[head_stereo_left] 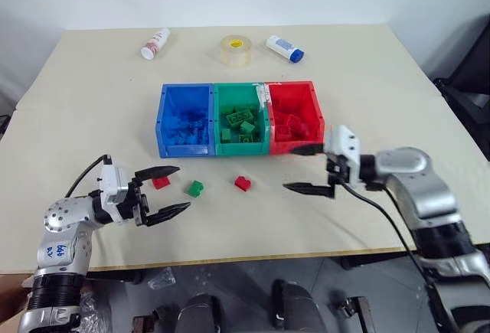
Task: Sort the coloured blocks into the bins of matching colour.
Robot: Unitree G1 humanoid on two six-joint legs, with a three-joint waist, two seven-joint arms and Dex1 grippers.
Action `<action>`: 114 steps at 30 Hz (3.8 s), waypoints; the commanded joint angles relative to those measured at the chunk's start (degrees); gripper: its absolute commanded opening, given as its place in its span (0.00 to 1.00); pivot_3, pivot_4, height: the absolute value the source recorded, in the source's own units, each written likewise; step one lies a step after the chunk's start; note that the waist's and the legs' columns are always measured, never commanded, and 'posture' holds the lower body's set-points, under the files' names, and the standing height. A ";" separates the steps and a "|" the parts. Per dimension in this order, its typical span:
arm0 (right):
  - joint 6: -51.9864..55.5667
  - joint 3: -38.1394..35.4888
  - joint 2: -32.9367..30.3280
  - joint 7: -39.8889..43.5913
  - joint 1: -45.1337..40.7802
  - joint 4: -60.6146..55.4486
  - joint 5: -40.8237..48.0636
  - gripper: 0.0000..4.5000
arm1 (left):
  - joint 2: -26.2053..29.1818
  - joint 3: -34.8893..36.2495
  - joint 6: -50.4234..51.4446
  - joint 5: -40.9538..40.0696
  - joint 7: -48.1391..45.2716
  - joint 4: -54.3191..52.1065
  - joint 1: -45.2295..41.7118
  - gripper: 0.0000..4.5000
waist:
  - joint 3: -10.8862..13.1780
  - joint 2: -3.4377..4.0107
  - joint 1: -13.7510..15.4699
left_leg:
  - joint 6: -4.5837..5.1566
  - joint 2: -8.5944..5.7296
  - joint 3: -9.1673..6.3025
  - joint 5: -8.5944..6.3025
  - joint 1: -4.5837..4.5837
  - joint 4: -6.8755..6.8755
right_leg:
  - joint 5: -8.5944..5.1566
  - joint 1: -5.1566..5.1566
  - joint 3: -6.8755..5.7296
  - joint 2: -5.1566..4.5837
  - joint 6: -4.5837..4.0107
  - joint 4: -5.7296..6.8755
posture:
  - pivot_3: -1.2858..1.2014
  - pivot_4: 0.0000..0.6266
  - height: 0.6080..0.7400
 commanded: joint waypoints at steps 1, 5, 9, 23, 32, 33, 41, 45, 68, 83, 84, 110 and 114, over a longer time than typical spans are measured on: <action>0.87 -6.68 -5.09 1.53 6.68 -4.31 3.22 0.99 | 1.01 0.75 -1.01 -0.04 -0.92 0.68 -0.91 1.00 | 0.00 0.00 0.47 | 0.00 0.00 -0.01 0.00 0.01 0.00 | 0.00 0.02 -0.01 0.00 0.00 0.00 | 0.52 0.24 1.00; 1.17 -11.01 -9.40 1.29 13.07 -5.70 3.63 0.99 | 1.32 0.78 -1.20 0.24 -1.56 1.85 -1.57 1.00 | 0.00 0.00 0.69 | 0.02 -0.02 -0.01 -0.01 0.01 0.01 | 0.01 0.06 0.00 -0.01 0.01 -0.08 | 0.52 0.24 1.00; 2.30 -10.90 -9.87 -0.16 13.62 -7.34 4.14 0.99 | 1.26 0.41 -1.09 0.44 -1.56 2.20 -2.39 1.00 | 0.00 0.00 0.38 | 0.02 0.01 0.00 -0.01 0.07 0.04 | 0.01 0.09 0.00 0.00 0.00 -0.06 | 0.52 0.24 1.00; 6.55 11.48 8.80 -11.78 -3.23 -4.78 -4.78 0.99 | 0.60 0.26 -0.33 -0.27 -0.45 -2.72 0.27 1.00 | 0.00 0.00 0.39 | 0.02 0.03 0.00 -0.01 0.01 0.05 | 0.02 0.05 -0.04 0.01 -0.02 -0.03 | 0.52 0.24 1.00; 2.32 18.67 18.95 -16.39 -9.04 7.55 -13.03 0.99 | 0.12 0.37 -0.17 -0.55 0.50 -6.73 5.59 1.00 | 0.00 0.00 0.40 | 0.02 0.04 0.00 -0.02 -0.05 0.05 | 0.01 -0.01 -0.11 0.01 -0.03 0.01 | 0.52 0.24 1.00; 1.88 18.97 19.50 -16.23 -9.29 8.63 -13.39 0.99 | 0.08 0.36 -0.15 -0.58 0.67 -7.02 5.87 1.00 | 0.00 0.00 0.44 | 0.00 0.04 -0.01 0.00 -0.05 0.05 | 0.01 -0.01 -0.11 0.01 -0.03 0.04 | 0.52 0.24 1.00; 2.15 18.31 21.34 -16.10 -8.82 8.36 -12.72 0.63 | -0.06 0.44 0.33 -0.75 1.72 -8.60 7.10 1.00 | 0.00 0.00 0.38 | -0.01 0.05 -0.01 0.00 -0.02 0.05 | 0.01 0.00 -0.11 0.01 -0.04 0.07 | 0.52 0.24 1.00; 2.41 17.79 20.64 -16.12 -7.71 6.42 -12.49 0.31 | -0.21 0.35 0.37 -0.70 1.82 -8.73 7.46 1.00 | 0.00 0.00 0.36 | -0.01 0.06 -0.01 0.00 -0.02 0.05 | 0.01 0.00 -0.11 0.02 -0.04 0.07 | 0.52 0.24 1.00; -1.87 -2.13 15.22 -25.64 -20.47 18.82 -9.24 0.51 | -3.17 -2.60 -1.14 0.77 1.04 -4.17 2.10 1.00 | 0.00 0.00 0.12 | -0.01 0.06 0.01 0.00 -0.01 0.00 | 0.00 -0.01 -0.11 0.03 -0.05 0.04 | 0.52 0.24 1.00; -0.20 -1.83 8.89 -13.35 -11.64 8.63 -4.24 0.99 | -2.34 -2.17 -1.16 0.70 0.97 -3.51 2.31 1.00 | 0.00 0.00 0.59 | -0.02 0.06 0.01 0.00 -0.07 -0.01 | 0.01 -0.04 -0.11 0.03 -0.05 0.00 | 0.52 0.24 1.00; 0.42 -1.77 7.56 -11.29 -9.98 6.88 -3.30 0.99 | -2.21 -2.08 -1.06 0.74 1.13 -3.65 2.46 1.00 | 0.00 0.00 0.60 | 0.00 0.06 0.01 -0.01 -0.08 -0.01 | 0.01 -0.04 -0.12 0.02 -0.05 -0.03 | 0.52 0.24 1.00; -8.64 -0.58 -3.29 10.56 -3.74 13.47 0.46 0.99 | 0.00 18.30 2.99 0.46 19.25 -23.26 30.86 1.00 | 0.00 0.00 0.44 | -0.02 0.18 0.06 -0.08 0.06 0.03 | 0.04 0.03 -0.12 0.03 -0.11 -0.10 | 0.52 0.24 1.00; -9.25 0.50 -2.29 11.74 -5.70 14.89 0.27 0.99 | -0.20 19.14 3.62 0.09 20.50 -25.63 33.25 1.00 | 0.00 0.00 0.67 | -0.02 0.18 0.06 -0.08 0.06 0.04 | 0.03 0.04 -0.13 0.03 -0.12 -0.10 | 0.52 0.24 1.00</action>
